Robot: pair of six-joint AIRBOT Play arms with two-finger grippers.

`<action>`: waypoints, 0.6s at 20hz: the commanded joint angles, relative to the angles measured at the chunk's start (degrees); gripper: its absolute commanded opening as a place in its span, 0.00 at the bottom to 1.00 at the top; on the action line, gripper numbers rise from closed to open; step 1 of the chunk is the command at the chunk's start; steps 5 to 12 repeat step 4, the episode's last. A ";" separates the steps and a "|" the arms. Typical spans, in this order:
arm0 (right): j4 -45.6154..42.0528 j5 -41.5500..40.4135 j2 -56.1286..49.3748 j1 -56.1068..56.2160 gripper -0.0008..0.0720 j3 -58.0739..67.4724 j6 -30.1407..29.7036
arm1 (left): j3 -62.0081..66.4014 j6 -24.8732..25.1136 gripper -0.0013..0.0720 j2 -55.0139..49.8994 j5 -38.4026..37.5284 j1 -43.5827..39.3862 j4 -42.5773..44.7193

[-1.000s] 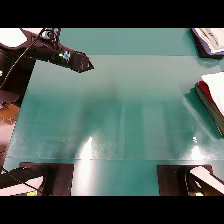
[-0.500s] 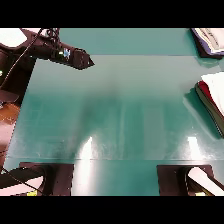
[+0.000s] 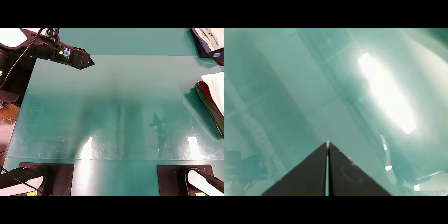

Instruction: Fold the shirts.

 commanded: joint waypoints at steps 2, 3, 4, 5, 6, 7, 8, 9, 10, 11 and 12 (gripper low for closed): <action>0.17 2.67 -2.64 3.30 0.03 0.07 -0.04 | 0.00 -0.02 0.05 0.04 0.02 0.04 0.00; 0.17 3.32 -3.06 3.30 0.03 0.07 -0.04 | 0.00 -0.02 0.05 0.04 0.02 0.04 -0.02; 0.17 3.78 -3.34 3.30 0.03 0.07 -0.02 | 0.00 -0.02 0.05 0.04 0.02 0.04 -0.02; 0.17 3.78 -3.34 3.30 0.03 0.07 -0.02 | 0.00 -0.02 0.05 0.04 0.02 0.04 -0.02; 0.17 3.78 -3.34 3.30 0.03 0.07 -0.02 | 0.00 -0.02 0.05 0.04 0.02 0.04 -0.02; 0.17 3.78 -3.34 3.30 0.03 0.07 -0.02 | 0.00 -0.02 0.05 0.04 0.02 0.04 -0.02; 0.17 3.78 -3.34 3.30 0.03 0.07 -0.02 | 0.00 -0.02 0.05 0.04 0.02 0.04 -0.02; 0.17 3.78 -3.34 3.30 0.03 0.07 -0.02 | 0.00 -0.02 0.05 0.04 0.02 0.04 -0.02; 0.17 3.78 -3.34 3.30 0.03 0.07 -0.02 | 0.00 -0.02 0.05 0.04 0.02 0.04 -0.02; 0.17 3.78 -3.34 3.30 0.03 0.07 -0.02 | 0.00 -0.02 0.05 0.04 0.02 0.04 -0.02; 0.17 3.78 -3.34 3.30 0.03 0.07 -0.02 | 0.00 -0.02 0.05 0.04 0.02 0.04 -0.02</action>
